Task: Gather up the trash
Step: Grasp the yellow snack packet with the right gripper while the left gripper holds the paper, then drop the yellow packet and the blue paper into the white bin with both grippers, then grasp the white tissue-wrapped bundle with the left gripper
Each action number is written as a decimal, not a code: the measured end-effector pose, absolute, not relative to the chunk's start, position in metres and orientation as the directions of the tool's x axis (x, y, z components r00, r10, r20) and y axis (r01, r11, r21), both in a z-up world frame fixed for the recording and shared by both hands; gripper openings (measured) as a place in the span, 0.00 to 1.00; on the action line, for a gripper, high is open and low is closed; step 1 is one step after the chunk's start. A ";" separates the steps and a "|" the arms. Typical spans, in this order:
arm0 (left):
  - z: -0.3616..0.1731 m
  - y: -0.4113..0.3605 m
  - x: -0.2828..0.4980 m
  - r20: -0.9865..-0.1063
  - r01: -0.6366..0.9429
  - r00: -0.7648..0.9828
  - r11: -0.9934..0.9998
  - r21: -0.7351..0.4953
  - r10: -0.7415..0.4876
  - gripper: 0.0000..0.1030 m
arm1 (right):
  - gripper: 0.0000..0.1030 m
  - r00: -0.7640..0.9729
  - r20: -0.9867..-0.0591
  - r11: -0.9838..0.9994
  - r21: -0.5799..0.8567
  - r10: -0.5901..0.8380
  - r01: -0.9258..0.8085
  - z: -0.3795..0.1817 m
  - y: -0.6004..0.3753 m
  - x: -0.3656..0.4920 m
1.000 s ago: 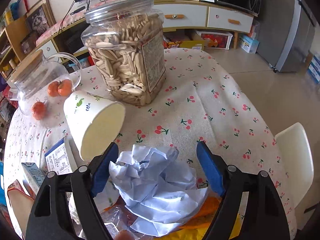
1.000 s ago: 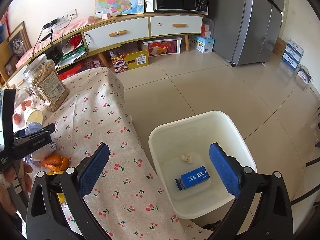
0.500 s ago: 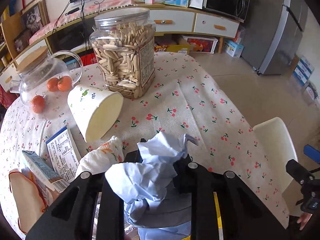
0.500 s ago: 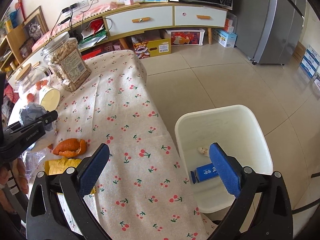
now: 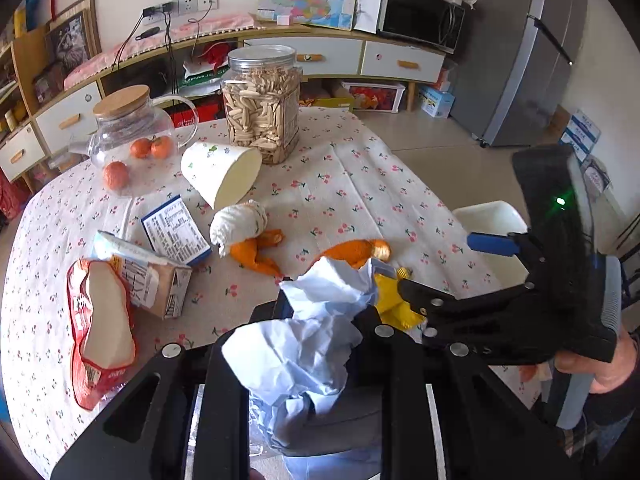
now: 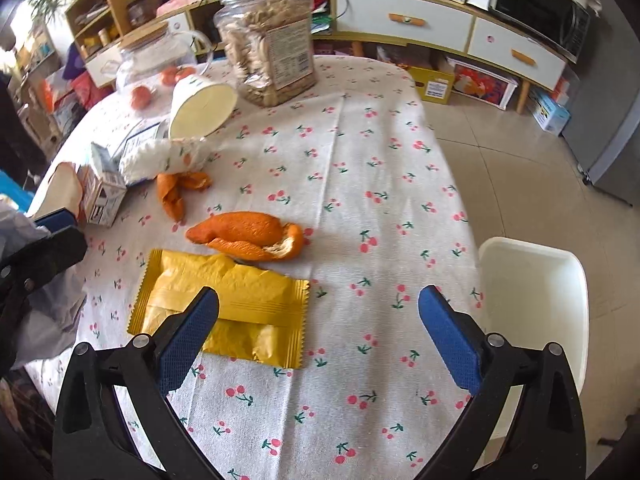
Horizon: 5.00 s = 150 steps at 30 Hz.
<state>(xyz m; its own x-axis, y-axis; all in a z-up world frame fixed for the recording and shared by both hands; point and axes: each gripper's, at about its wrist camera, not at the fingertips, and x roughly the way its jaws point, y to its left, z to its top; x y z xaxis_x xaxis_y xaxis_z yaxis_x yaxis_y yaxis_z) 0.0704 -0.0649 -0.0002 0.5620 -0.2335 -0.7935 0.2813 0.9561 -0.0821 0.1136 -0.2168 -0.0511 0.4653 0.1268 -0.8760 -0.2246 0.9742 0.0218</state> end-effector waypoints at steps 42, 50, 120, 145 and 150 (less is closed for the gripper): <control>-0.002 -0.042 0.024 -0.759 0.229 0.609 0.967 -0.109 -0.230 0.21 | 0.07 0.593 -0.769 0.965 0.120 0.239 -0.232 -0.012 -0.255 0.064; 0.018 -0.065 0.040 -0.717 0.246 0.642 0.959 -0.140 -0.270 0.21 | 0.06 0.705 -0.682 0.981 0.154 0.192 -0.118 0.018 -0.296 0.065; -0.021 -0.206 0.089 -0.773 0.288 0.623 0.954 0.084 -0.120 0.75 | 0.93 0.646 -0.706 0.928 -0.044 -0.292 0.371 0.012 -0.405 0.075; -0.038 -0.051 0.197 -0.841 0.092 0.539 0.996 -0.006 -0.055 0.75 | 0.93 0.617 -0.768 0.983 -0.175 -0.170 0.052 -0.024 -0.265 0.129; -0.055 -0.058 0.215 -0.863 0.104 0.503 0.995 0.002 -0.051 0.75 | 0.93 0.615 -0.778 0.987 -0.160 -0.128 0.004 -0.028 -0.255 0.131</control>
<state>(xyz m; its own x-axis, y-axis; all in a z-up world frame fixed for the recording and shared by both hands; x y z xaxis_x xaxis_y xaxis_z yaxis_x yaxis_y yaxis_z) 0.2150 -0.0578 -0.0546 0.5035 -0.0507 -0.8625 0.1044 0.9945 0.0025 0.1308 -0.2554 -0.0282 0.6147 -0.1284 -0.7782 0.0038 0.9871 -0.1599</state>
